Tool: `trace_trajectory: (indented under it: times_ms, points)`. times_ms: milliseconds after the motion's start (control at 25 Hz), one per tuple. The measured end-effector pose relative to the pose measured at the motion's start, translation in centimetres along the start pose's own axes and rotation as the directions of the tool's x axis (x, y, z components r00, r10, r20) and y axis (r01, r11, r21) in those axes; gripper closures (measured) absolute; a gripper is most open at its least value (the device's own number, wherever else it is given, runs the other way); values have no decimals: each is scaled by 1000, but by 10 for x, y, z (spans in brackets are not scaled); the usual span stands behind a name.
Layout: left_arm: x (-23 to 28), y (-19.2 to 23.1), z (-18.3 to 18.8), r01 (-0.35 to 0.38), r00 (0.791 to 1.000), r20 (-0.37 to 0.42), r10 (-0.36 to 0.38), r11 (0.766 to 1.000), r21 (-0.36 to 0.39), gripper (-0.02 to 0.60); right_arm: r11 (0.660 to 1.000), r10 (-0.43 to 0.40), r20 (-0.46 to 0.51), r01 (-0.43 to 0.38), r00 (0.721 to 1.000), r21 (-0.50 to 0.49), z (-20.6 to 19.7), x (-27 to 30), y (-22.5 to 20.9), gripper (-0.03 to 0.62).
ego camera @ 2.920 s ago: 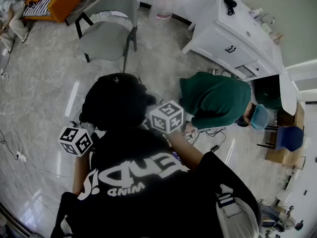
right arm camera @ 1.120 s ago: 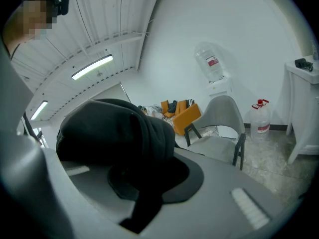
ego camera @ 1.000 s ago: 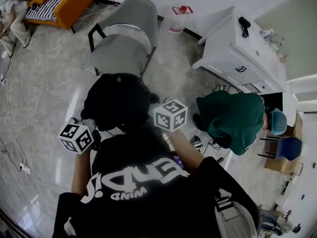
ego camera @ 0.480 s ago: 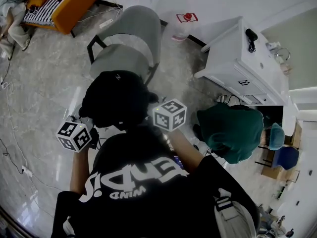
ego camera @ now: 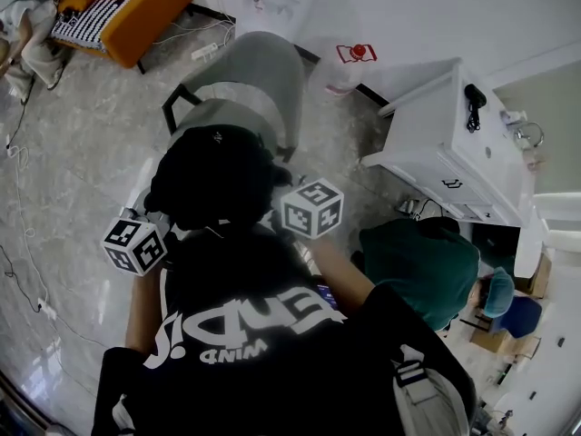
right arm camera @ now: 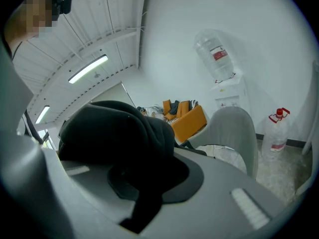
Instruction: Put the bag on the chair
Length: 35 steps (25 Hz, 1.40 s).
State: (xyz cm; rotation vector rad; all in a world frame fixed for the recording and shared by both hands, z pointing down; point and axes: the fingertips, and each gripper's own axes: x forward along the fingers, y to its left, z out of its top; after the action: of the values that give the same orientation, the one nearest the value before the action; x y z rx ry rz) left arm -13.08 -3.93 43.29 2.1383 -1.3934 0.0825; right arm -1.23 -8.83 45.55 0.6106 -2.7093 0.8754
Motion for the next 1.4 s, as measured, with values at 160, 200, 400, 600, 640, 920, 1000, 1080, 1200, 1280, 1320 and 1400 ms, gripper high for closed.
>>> trace_trajectory:
  times_ms: [160, 200, 400, 600, 640, 920, 1000, 1080, 1200, 1280, 1320, 1400]
  points:
    - [22, 16, 17, -12, 1000, -4, 12, 1000, -13, 549, 1000, 2, -9, -2, 1000, 6, 20, 18, -19, 560]
    - [27, 21, 21, -12, 1000, -7, 12, 1000, -14, 549, 1000, -1, -10, 1, 1000, 9, 24, 24, -24, 560]
    - [53, 50, 39, 6, 1000, -23, -7, 1000, -18, 549, 999, -24, -16, 24, 1000, 23, 41, 52, -45, 560]
    - [76, 80, 49, 34, 998, -58, -35, 999, -12, 548, 997, -60, -7, 60, 998, 49, 51, 79, -66, 560]
    - [81, 86, 51, 40, 997, -68, -40, 999, -11, 548, 996, -68, -5, 69, 998, 58, 53, 84, -71, 560]
    - [123, 128, 67, 69, 991, -112, -71, 997, -21, 548, 991, -110, -27, 111, 994, 75, 71, 124, -107, 560]
    - [134, 138, 69, 74, 990, -119, -76, 997, -25, 549, 990, -117, -34, 119, 993, 76, 74, 133, -118, 560]
    - [145, 149, 69, 76, 988, -130, -79, 997, -30, 549, 989, -124, -42, 126, 991, 76, 75, 143, -129, 560]
    - [160, 165, 68, 75, 986, -148, -80, 996, -38, 548, 988, -132, -58, 136, 990, 78, 76, 159, -146, 560]
    - [170, 175, 68, 73, 984, -160, -79, 996, -44, 548, 987, -131, -70, 137, 989, 84, 77, 168, -156, 560]
    - [175, 180, 68, 73, 983, -165, -80, 996, -49, 548, 987, -130, -78, 136, 988, 84, 77, 173, -161, 560]
    - [184, 190, 69, 71, 981, -177, -81, 996, -59, 548, 987, -129, -97, 137, 987, 80, 78, 182, -171, 560]
